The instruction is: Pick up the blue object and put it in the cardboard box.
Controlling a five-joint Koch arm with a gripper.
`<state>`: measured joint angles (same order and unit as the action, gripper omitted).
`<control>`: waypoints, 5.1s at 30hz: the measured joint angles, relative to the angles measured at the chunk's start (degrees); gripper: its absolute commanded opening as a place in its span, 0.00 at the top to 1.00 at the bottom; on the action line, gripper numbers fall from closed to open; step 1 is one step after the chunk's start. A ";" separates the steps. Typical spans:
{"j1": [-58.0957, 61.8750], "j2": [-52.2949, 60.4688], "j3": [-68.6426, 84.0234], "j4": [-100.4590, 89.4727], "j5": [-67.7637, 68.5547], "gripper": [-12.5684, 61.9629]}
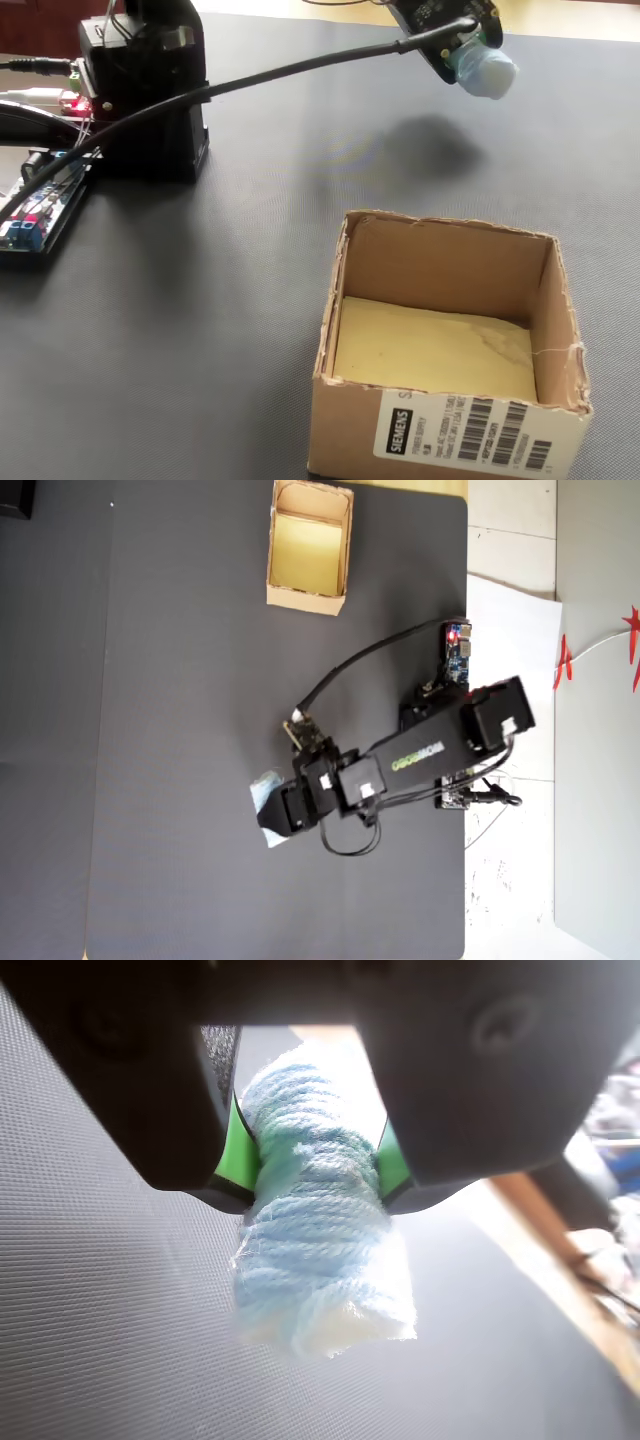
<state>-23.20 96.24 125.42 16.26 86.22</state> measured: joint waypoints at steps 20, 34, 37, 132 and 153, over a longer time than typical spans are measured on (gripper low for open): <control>15.12 26.02 15.82 -3.52 0.00 0.73; 37.27 31.55 18.02 -10.63 0.53 0.73; 41.40 31.55 18.02 -12.57 0.53 0.73; 33.22 34.37 50.98 -21.09 13.45 0.38; 33.05 34.37 50.89 -20.13 -2.55 0.38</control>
<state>9.84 130.61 176.31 -3.87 83.67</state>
